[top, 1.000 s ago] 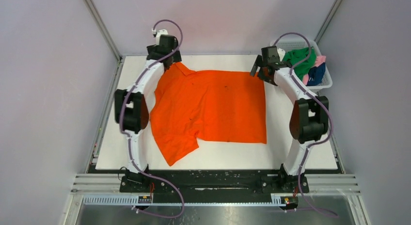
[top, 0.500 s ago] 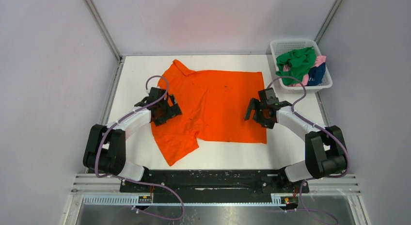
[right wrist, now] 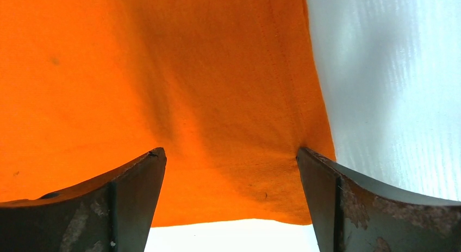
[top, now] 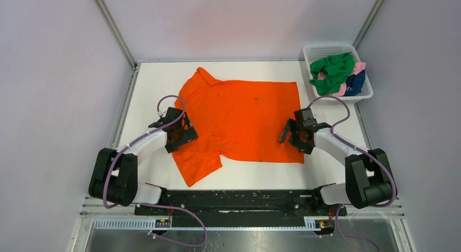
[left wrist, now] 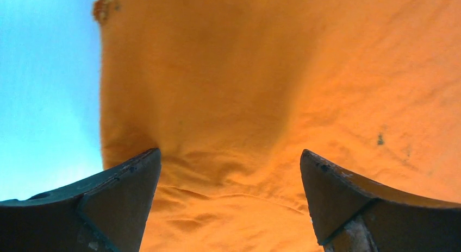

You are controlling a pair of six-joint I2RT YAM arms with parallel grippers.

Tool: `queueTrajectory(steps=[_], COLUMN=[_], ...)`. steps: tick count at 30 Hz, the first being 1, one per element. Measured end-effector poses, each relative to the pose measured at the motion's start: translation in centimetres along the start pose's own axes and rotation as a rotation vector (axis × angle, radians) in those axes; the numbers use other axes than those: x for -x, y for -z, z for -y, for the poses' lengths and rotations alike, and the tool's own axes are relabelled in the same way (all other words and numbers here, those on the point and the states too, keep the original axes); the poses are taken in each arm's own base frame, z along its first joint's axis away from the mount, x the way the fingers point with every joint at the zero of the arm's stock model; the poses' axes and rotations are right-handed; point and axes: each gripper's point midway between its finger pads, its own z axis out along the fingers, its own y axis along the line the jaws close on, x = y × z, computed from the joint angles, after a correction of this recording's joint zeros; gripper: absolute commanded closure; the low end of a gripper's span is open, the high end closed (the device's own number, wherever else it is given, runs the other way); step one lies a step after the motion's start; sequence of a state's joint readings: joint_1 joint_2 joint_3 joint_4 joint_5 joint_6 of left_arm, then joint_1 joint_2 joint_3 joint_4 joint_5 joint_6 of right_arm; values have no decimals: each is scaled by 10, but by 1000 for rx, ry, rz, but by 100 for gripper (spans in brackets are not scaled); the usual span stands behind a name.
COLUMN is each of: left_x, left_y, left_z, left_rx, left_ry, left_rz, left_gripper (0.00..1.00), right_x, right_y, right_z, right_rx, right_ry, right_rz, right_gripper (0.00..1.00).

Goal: Fold and stack the t-shirts
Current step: Flatten out the tshirt, then grab the side of the flattened tshirt closest away from the robot with both arms

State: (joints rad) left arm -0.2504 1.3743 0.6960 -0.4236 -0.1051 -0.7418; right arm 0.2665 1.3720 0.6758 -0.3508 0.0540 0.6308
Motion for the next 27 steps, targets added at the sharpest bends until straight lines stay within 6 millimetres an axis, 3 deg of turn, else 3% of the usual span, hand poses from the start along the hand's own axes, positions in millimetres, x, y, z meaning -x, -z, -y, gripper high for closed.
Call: queueTrajectory(steps=[8,13,15,17,21,24,27], left_x=[1,5,-2,-17,-66,-106,-132], left_y=[9,32,53,66,78,78,75], left_z=[-14,-2,9,12,2,-26,-56], left_rx=[54,-16,-67,-75,-30,38,102], left_ry=[-10,-15,-33,-55,-121,-145,-132], left_rz=[18,60,84,74,-6,-81,-130], left_gripper=[1,1,1,1,2,13,23], right_x=[5,12,19,26,29,21,14], right_y=[0,19,33,46,63,64,63], right_z=[7,4,3,6,17,29,40], right_rx=[-16,16,32,32,30,13,-13], right_ry=[-15,-19,-22,-30,-50,-57,-59], right_rz=[12,60,113,162,253,272,278], right_gripper=[1,1,0,1,1,1,0])
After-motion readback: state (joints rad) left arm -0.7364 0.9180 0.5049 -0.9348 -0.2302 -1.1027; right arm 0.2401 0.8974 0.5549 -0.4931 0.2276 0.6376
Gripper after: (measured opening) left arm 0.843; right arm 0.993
